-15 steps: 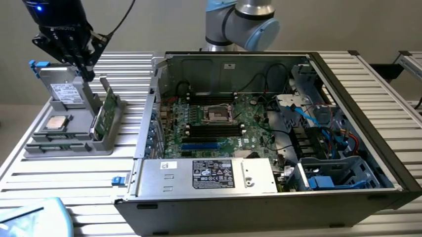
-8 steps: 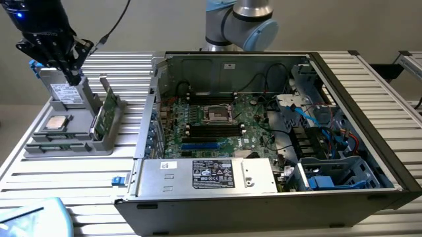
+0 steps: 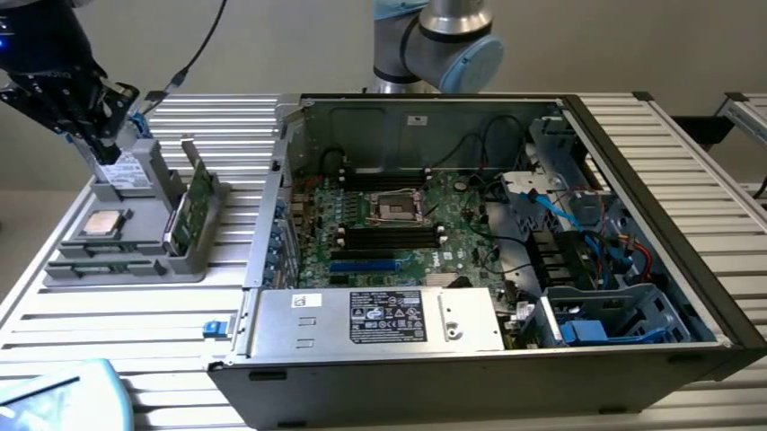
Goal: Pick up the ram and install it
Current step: 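Reach for the ram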
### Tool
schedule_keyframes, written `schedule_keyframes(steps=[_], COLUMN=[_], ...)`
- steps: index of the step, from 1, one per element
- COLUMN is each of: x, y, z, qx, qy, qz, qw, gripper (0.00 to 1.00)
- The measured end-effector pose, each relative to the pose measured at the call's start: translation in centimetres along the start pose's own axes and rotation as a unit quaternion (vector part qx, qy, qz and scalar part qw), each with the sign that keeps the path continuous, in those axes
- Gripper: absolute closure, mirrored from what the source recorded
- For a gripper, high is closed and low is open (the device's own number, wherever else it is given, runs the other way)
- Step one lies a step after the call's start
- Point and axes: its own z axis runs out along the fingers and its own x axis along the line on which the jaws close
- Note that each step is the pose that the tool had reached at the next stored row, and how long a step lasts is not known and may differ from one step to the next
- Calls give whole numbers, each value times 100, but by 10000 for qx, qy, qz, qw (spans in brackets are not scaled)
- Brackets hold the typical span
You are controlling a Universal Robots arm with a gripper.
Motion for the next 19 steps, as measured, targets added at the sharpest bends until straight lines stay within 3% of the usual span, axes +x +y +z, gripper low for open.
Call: schedule_keyframes(steps=[9,15,19], x=[167,283,283], y=[-146,-204,-204], z=[112,193,192], qx=[6,11,11], qy=[78,147,152], qz=[3,5,5], qw=[10000,9999,9999], gripper=[89,89,89])
